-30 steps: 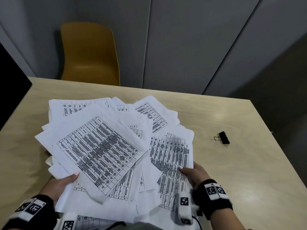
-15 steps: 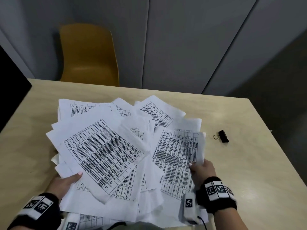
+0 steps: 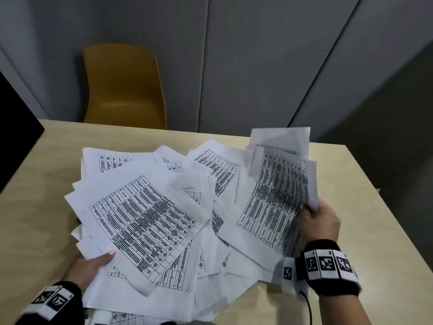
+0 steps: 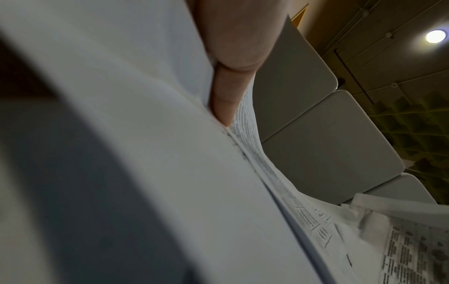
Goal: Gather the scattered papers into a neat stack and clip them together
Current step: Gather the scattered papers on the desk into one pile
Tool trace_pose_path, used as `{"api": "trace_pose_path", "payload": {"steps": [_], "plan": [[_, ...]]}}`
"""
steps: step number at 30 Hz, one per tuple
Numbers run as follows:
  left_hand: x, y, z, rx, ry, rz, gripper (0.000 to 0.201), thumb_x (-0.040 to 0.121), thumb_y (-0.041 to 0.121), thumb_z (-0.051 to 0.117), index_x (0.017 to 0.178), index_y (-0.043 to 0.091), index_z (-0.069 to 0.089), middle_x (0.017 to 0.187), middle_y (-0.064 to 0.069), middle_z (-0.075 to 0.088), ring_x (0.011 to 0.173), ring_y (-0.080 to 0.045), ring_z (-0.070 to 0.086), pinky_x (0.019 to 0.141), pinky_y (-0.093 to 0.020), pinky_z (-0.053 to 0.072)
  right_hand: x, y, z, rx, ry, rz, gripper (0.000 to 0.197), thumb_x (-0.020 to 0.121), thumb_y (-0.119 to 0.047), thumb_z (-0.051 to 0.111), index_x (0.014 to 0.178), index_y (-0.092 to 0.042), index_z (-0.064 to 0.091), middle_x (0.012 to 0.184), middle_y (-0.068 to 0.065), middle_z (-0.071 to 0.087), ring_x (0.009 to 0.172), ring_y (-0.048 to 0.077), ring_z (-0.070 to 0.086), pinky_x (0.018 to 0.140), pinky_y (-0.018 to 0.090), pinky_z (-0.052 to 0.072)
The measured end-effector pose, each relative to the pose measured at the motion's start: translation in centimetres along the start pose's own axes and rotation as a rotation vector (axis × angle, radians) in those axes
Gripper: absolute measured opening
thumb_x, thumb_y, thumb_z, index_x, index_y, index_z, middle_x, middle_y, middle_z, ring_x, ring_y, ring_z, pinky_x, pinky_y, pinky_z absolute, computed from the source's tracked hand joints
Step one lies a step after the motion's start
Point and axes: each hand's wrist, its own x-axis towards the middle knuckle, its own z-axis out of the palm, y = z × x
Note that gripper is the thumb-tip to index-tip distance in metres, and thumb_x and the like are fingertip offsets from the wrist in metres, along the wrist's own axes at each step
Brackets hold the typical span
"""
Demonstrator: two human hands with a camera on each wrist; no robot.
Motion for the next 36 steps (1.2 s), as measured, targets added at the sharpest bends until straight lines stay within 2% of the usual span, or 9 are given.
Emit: {"api": "trace_pose_path", "payload": {"steps": [7,11,14,18,22,26,30,33,36], "plan": [[-0.6,0.3,0.2,0.026,0.013,0.033,0.024,0.082,-0.006,0.06,0.106,-0.006,0.057,0.04,0.008,0.061,0.057,-0.02,0.058,0.063,-0.028,0.04,-0.1,-3.1,-1.9,0.092,0.191,-0.235,0.02,0.084,-0.012,0.048,0.095,-0.004,0.064,0.065,0.005,0.049,0.06,0.022,0.041,0.063,0.025,0.031],[-0.1,0.0,0.0,0.048,0.028,0.026,0.031,0.08,-0.006,0.062,0.109,-0.014,0.057,0.096,-0.024,0.065,0.09,-0.029,0.056,0.089,-0.043,0.043,-0.2,-5.3,-2.7,0.275,0.223,-0.228,0.017,0.082,-0.009,0.055,0.093,0.003,0.05,0.062,-0.002,0.04,0.064,0.022,0.032,0.057,0.024,0.02],[0.2,0.0,-0.2,0.054,0.003,0.002,0.033,0.08,-0.006,0.062,0.111,-0.015,0.056,0.105,-0.023,0.059,0.093,-0.03,0.054,0.091,-0.042,0.04,-0.7,-7.2,-2.4,0.426,0.12,-0.218,0.016,0.081,0.004,0.061,0.095,0.008,0.054,0.074,0.005,0.049,0.064,0.013,0.045,0.052,0.02,0.028],[0.3,0.0,-0.2,0.084,0.015,0.02,0.027,0.08,-0.003,0.064,0.106,-0.007,0.059,0.1,-0.019,0.058,0.089,-0.031,0.055,0.087,-0.04,0.041,-2.5,-8.7,0.4,0.732,-0.14,0.007,0.021,0.083,0.008,0.058,0.101,-0.003,0.057,0.075,-0.001,0.057,0.048,-0.01,0.053,0.046,0.001,0.038],[0.5,0.0,-0.3,0.105,0.02,0.029,0.019,0.077,-0.001,0.067,0.095,-0.001,0.061,0.102,-0.019,0.062,0.089,-0.03,0.058,0.09,-0.041,0.043,-5.0,-6.7,6.3,0.688,-0.31,0.215,0.016,0.082,-0.004,0.064,0.097,-0.003,0.062,0.071,0.004,0.062,0.061,0.017,0.057,0.05,0.019,0.049],[0.4,0.0,-0.4,0.093,0.016,0.039,0.018,0.079,0.007,0.068,0.095,0.003,0.062,0.103,-0.015,0.062,0.092,-0.026,0.057,0.091,-0.036,0.041,-7.7,-4.9,11.4,0.411,-0.494,0.32,0.015,0.083,-0.024,0.064,0.085,-0.01,0.058,0.07,0.009,0.061,0.06,0.023,0.056,0.058,0.038,0.054],[-0.1,0.0,-0.2,0.042,-0.016,0.064,0.022,0.078,0.018,0.072,0.097,0.009,0.065,0.103,-0.011,0.065,0.096,-0.022,0.059,0.094,-0.034,0.04,-9.7,-6.1,13.8,0.216,-0.671,0.242,0.015,0.084,-0.022,0.061,0.076,-0.015,0.051,0.081,0.013,0.065,0.07,0.03,0.064,0.069,0.047,0.058],[-0.4,-0.2,-0.3,0.089,-0.029,0.027,0.03,0.074,0.013,0.075,0.099,-0.002,0.066,0.097,-0.015,0.067,0.096,-0.028,0.063,0.093,-0.037,0.044,-10.6,-7.4,14.0,0.027,-0.788,0.03,0.008,0.088,-0.02,0.056,0.094,-0.014,0.054,0.085,0.007,0.065,0.075,0.026,0.064,0.064,0.03,0.055],[-0.4,-0.3,-0.1,0.078,-0.007,0.04,0.036,0.076,-0.002,0.069,0.11,-0.01,0.059,0.114,-0.025,0.062,0.099,-0.029,0.058,0.094,-0.039,0.041,-11.0,-7.7,13.6,0.042,-0.851,-0.008,0.022,0.09,-0.022,0.056,0.107,-0.008,0.057,0.076,-0.002,0.058,0.071,0.015,0.058,0.059,0.02,0.047]]}}
